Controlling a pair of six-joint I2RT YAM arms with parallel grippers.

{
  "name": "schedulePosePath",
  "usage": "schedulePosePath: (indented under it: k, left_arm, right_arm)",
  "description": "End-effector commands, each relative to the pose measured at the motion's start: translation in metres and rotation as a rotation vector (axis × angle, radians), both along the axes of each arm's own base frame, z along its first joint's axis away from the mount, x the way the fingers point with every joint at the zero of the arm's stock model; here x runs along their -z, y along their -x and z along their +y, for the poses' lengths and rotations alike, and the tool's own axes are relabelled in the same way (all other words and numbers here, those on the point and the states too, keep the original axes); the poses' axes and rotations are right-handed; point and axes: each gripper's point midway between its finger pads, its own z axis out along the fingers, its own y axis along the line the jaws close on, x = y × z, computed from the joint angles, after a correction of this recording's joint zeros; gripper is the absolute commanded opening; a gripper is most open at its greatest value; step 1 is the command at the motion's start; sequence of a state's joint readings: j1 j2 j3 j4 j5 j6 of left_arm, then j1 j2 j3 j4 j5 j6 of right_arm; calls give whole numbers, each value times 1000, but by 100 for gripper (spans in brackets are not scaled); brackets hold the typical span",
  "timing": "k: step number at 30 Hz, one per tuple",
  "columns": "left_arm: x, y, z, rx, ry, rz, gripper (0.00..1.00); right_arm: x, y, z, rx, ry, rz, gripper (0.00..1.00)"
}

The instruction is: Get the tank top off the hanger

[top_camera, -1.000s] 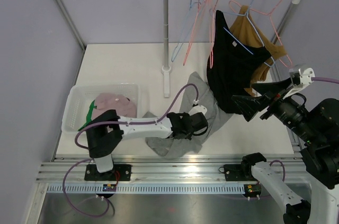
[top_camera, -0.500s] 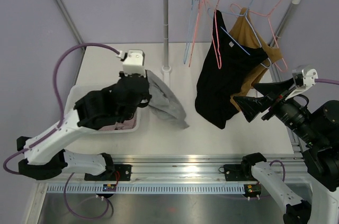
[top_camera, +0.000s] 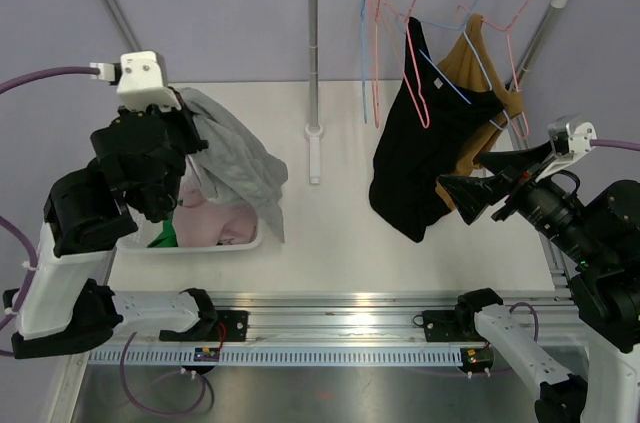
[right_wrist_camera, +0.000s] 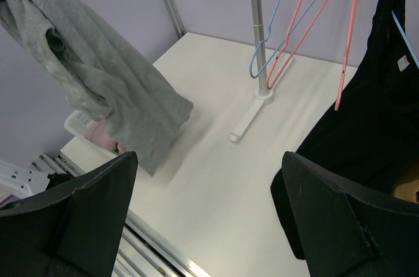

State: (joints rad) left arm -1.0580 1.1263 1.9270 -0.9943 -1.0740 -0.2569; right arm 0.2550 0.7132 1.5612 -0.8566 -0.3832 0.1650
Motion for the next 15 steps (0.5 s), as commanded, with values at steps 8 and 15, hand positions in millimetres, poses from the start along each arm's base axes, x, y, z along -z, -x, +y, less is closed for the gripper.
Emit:
schedulePosePath:
  k: [8,15]
  left_arm:
    - [23,-35,67,-220,-68,79,0]
    - [155,-62,142,-508,16,407,0]
  right_arm:
    - [-13,-3,6,-27,-36,-41,99]
    - [-5,-8,10,-40,-29,-23,99]
